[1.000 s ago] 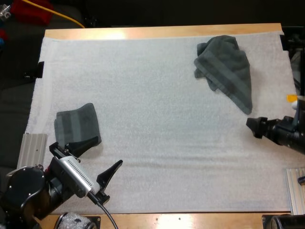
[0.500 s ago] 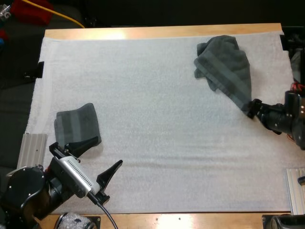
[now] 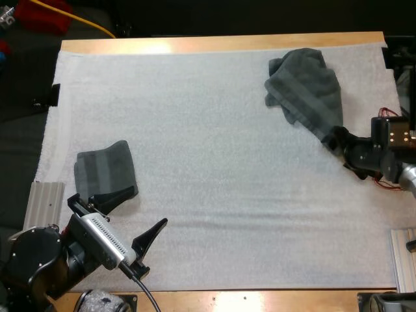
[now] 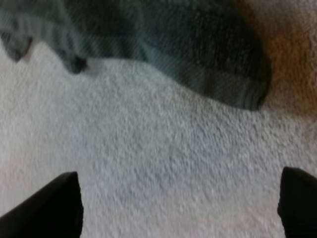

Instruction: Pick towel from pile, fold and stack

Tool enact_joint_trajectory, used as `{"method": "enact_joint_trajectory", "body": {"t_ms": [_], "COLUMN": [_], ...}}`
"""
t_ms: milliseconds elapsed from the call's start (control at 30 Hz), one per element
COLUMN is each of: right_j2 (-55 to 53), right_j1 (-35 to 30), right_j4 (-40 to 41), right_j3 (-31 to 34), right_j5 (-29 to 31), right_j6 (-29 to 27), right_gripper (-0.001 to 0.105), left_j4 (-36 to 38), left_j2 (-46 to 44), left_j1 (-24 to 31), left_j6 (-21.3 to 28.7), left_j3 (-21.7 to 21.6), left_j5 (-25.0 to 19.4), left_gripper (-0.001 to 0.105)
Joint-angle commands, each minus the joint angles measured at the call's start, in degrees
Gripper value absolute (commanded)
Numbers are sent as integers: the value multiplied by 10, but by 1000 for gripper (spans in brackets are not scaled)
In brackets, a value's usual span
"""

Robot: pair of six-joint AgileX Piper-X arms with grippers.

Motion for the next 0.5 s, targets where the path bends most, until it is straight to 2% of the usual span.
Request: {"method": "enact_joint_trajectory", "body": {"t_ms": [0, 67, 267, 467], "right_j2": [9, 27, 64, 73], "right_j1": [-3, -3, -3, -8], "right_j4": [-11, -25, -52, -89], "right_j3": [-6, -6, -6, -6], "right_j5": [-4, -4, -3, 14], "right_j6": [14, 37, 57, 58], "right_gripper": [78, 78, 78, 78], "left_j4": [-7, -6, -6, -6], "left_j2": [1, 1, 1, 1], "left_j1": [-2, -2, -2, -2], "left_j6": [1, 1, 1, 1], "left_j3": [-4, -4, -4, -4], "left_j5": [5, 5, 5, 5], "left_gripper": [70, 70, 70, 70]}}
